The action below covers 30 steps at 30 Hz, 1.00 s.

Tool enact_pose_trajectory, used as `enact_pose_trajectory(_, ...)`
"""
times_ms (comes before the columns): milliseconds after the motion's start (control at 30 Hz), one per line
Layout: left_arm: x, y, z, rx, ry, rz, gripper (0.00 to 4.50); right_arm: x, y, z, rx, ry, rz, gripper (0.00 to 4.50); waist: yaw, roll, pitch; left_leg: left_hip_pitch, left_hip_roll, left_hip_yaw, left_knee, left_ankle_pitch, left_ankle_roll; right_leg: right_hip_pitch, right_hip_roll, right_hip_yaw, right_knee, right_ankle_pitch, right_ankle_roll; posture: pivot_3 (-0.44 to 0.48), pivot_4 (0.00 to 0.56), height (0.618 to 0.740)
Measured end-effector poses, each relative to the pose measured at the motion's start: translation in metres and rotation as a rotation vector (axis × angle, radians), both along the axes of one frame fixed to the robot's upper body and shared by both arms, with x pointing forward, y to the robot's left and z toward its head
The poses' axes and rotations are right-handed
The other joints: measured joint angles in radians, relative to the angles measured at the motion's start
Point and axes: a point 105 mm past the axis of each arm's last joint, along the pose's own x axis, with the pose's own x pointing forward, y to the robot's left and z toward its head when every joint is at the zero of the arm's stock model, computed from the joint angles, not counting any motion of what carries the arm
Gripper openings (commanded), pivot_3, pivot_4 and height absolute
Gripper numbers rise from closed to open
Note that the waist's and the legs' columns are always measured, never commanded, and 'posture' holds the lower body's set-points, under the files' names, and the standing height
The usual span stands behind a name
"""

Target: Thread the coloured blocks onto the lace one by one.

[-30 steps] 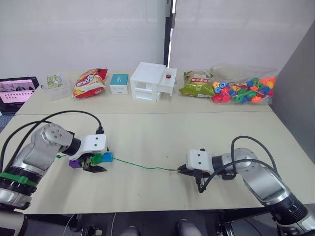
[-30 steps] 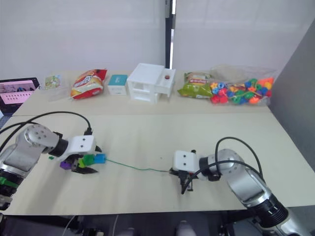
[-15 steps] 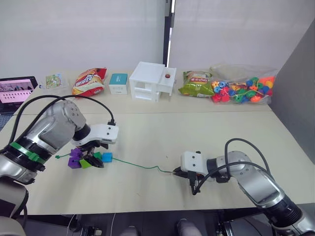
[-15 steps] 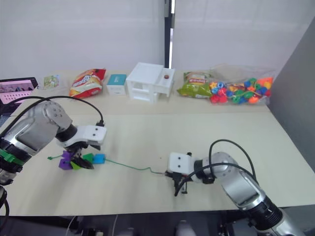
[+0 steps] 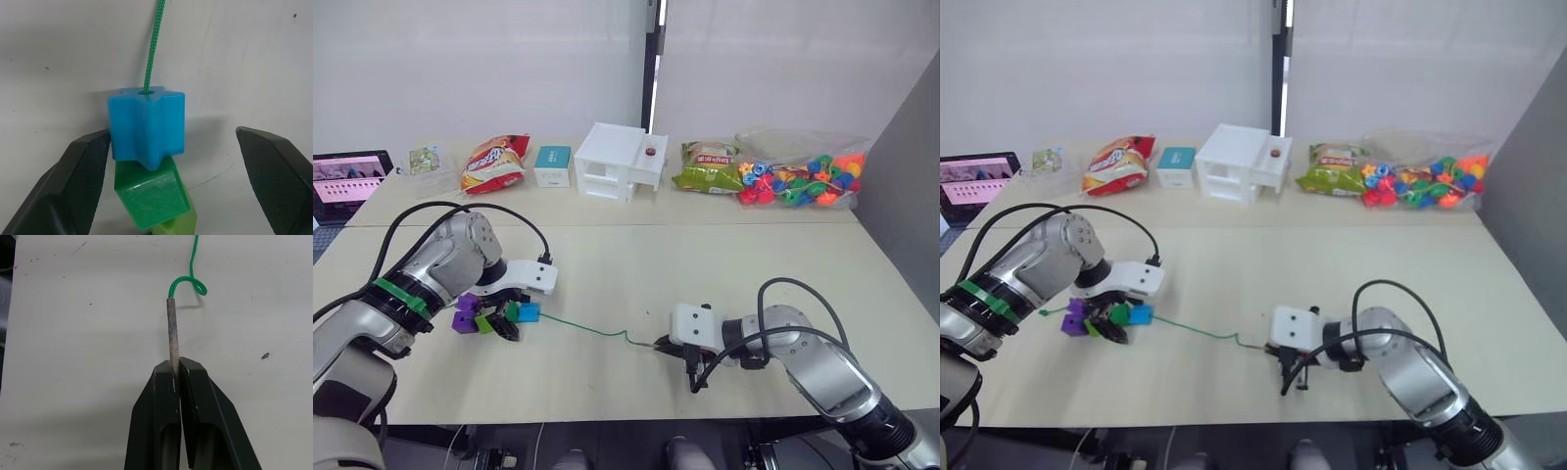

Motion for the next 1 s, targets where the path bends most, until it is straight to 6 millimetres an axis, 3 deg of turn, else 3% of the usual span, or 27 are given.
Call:
enact_pose_trajectory(200,0.002,-0.003,-0.001,-0.002,-0.005,-0.005,4.3,-0.002,0.0,-0.001,0.001,0.006,-0.016,0.0,0.005,0.0,0.0,0.001,0.0,0.0,0.001,0.0,0.0,0.001,0.0,0.0,0.001,0.0,0.0,0.0,0.15,0.74)
enact_pose_trajectory(300,0.001,-0.004,-0.001,-0.006,-0.008,-0.001,3.48,-0.003,0.0,-0.002,0.003,0.006,-0.016,0.0,0.004,0.0,0.0,0.001,0.0,0.0,0.001,0.0,0.0,0.001,0.0,0.0,0.001,0.0,0.0,0.0,0.15,0.74)
enact_pose_trajectory(500,0.0,-0.009,-0.004,-0.015,-0.004,-0.019,1.45,-0.003,0.0,-0.002,0.001,0.011,-0.024,0.0,-0.001,0.0,0.0,0.001,0.0,0.0,0.001,0.0,0.0,0.001,0.0,0.0,0.001,0.0,0.0,0.0,0.15,0.74)
enact_pose_trajectory(533,0.0,-0.009,-0.004,-0.015,-0.004,-0.02,1.3,-0.003,-0.001,-0.002,0.0,0.012,-0.026,0.0,-0.001,0.0,0.0,0.001,0.0,0.0,0.001,0.0,0.0,0.001,0.0,0.0,0.001,0.0,0.0,0.0,0.15,0.74)
enact_pose_trajectory(800,-0.001,-0.01,-0.004,-0.017,-0.005,-0.035,1.3,-0.004,-0.006,-0.005,-0.019,0.019,-0.033,0.0,-0.001,0.0,0.0,0.001,0.0,0.0,0.001,0.0,0.0,0.001,0.0,0.0,0.001,0.0,0.0,0.0,0.15,0.74)
enact_pose_trajectory(1000,-0.003,-0.002,-0.006,-0.019,-0.012,-0.04,1.3,0.001,-0.053,-0.011,-0.111,0.021,-0.151,0.0,-0.005,0.001,0.0,0.002,0.0,0.0,0.001,-0.001,0.001,0.001,0.0,0.0,0.002,0.0,0.0,0.0,0.15,0.74)
